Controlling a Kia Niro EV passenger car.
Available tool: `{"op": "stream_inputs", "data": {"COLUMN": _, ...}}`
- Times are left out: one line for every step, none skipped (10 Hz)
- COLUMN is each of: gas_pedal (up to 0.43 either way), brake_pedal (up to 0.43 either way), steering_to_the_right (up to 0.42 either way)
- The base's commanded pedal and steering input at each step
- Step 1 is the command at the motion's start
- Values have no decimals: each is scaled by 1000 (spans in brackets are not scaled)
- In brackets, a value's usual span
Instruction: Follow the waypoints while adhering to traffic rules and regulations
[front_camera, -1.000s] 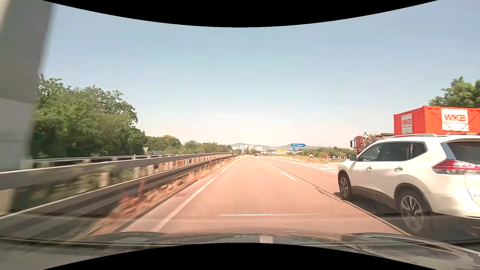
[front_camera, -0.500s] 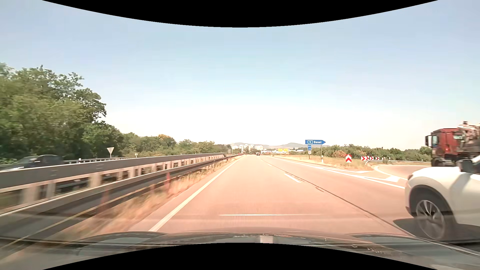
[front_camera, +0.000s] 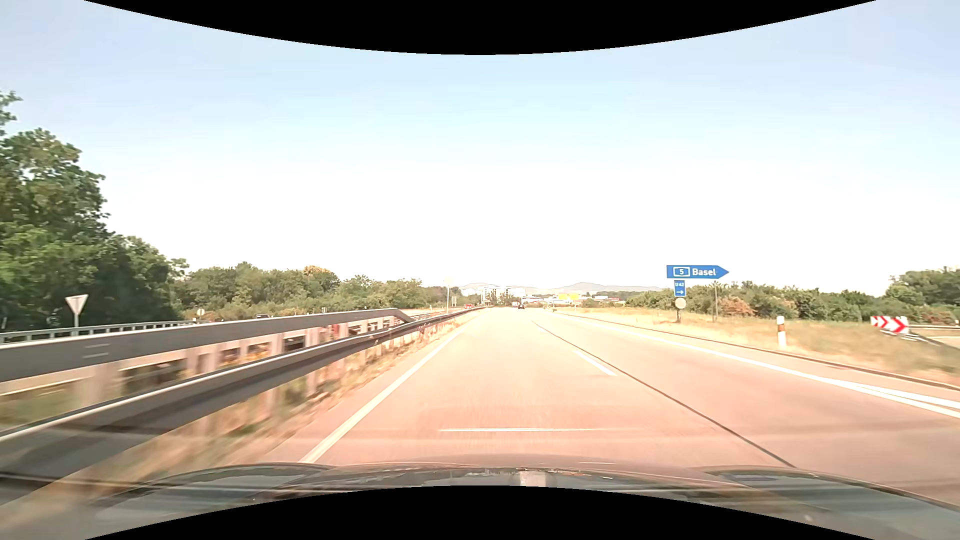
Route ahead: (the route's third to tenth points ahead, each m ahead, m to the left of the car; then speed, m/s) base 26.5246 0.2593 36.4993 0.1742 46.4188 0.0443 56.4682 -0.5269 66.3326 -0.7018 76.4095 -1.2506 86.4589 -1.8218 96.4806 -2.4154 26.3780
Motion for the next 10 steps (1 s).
{"op": "stream_inputs", "data": {"gas_pedal": 177, "brake_pedal": 0, "steering_to_the_right": 1}}
{"op": "stream_inputs", "data": {"gas_pedal": 177, "brake_pedal": 0, "steering_to_the_right": 1}}
{"op": "stream_inputs", "data": {"gas_pedal": 177, "brake_pedal": 0, "steering_to_the_right": 1}}
{"op": "stream_inputs", "data": {"gas_pedal": 177, "brake_pedal": 0, "steering_to_the_right": 2}}
{"op": "stream_inputs", "data": {"gas_pedal": 177, "brake_pedal": 0, "steering_to_the_right": 3}}
{"op": "stream_inputs", "data": {"gas_pedal": 177, "brake_pedal": 0, "steering_to_the_right": 4}}
{"op": "stream_inputs", "data": {"gas_pedal": 177, "brake_pedal": 0, "steering_to_the_right": 4}}
{"op": "stream_inputs", "data": {"gas_pedal": 177, "brake_pedal": 0, "steering_to_the_right": 4}}
{"op": "stream_inputs", "data": {"gas_pedal": 177, "brake_pedal": 0, "steering_to_the_right": 5}}
{"op": "stream_inputs", "data": {"gas_pedal": 177, "brake_pedal": 0, "steering_to_the_right": 5}}
